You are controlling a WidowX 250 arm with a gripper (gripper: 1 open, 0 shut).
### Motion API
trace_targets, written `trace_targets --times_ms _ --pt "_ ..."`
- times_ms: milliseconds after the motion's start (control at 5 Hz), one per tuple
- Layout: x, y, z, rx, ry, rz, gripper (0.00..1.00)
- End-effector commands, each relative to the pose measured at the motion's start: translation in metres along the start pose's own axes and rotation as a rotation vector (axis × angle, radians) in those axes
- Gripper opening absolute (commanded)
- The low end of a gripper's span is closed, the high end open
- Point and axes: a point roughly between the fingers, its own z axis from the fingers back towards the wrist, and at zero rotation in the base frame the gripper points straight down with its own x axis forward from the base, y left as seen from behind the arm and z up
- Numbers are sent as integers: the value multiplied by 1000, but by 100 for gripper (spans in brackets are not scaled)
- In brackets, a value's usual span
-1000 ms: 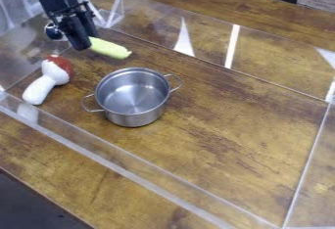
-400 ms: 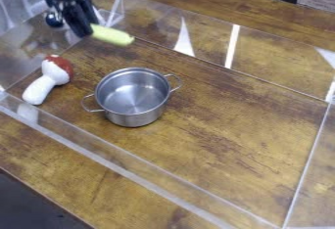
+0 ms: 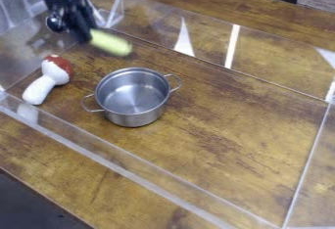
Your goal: Move the green spoon to the left
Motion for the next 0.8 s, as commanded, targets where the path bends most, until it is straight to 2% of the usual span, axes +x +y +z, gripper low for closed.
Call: trace_targets --times_ms 0,200,400,600 --pt "5 13 50 -104 -48 -78 0" --pt "3 13 47 -120 -50 -37 100" --pt "4 18 45 -139 -49 -10 0" --pt "2 22 47 -148 -52 12 0"
